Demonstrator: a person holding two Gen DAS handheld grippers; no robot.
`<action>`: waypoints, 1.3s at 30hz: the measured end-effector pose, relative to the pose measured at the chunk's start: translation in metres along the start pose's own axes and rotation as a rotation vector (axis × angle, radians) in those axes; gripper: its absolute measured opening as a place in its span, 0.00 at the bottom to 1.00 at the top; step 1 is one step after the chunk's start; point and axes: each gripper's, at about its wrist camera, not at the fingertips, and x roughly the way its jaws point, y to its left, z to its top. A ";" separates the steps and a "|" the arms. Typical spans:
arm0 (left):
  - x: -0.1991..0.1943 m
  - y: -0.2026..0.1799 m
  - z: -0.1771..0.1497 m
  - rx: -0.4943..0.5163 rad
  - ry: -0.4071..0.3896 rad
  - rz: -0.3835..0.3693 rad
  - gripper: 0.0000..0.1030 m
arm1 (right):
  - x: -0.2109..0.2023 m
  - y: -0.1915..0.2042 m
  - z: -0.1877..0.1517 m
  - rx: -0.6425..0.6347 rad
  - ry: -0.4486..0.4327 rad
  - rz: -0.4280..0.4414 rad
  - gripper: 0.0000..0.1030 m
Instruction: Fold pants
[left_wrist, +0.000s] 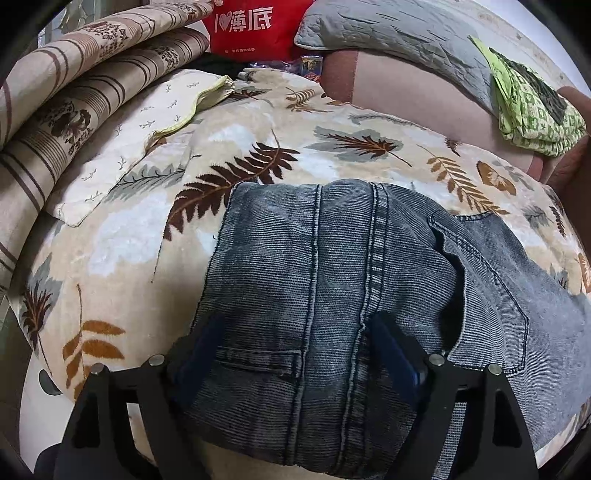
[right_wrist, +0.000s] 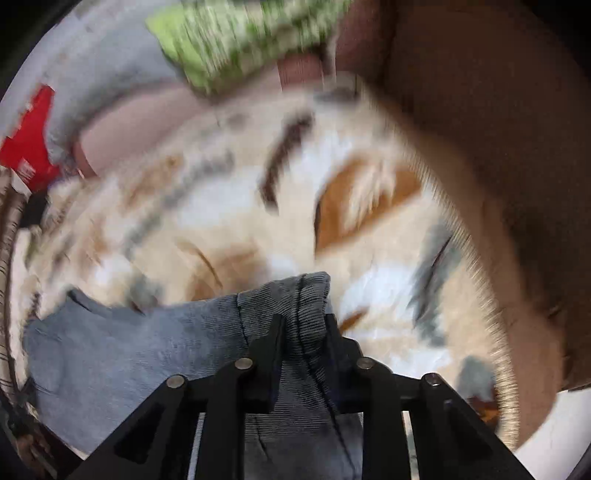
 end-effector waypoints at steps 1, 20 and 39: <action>0.000 0.000 0.000 -0.001 0.000 0.000 0.82 | 0.019 -0.006 -0.005 0.008 0.046 -0.045 0.31; 0.000 0.002 0.003 -0.049 0.014 -0.003 0.83 | -0.069 -0.066 -0.129 0.450 -0.081 0.216 0.70; -0.001 0.006 0.002 -0.066 0.020 -0.032 0.83 | -0.016 -0.071 -0.113 0.634 0.006 0.330 0.13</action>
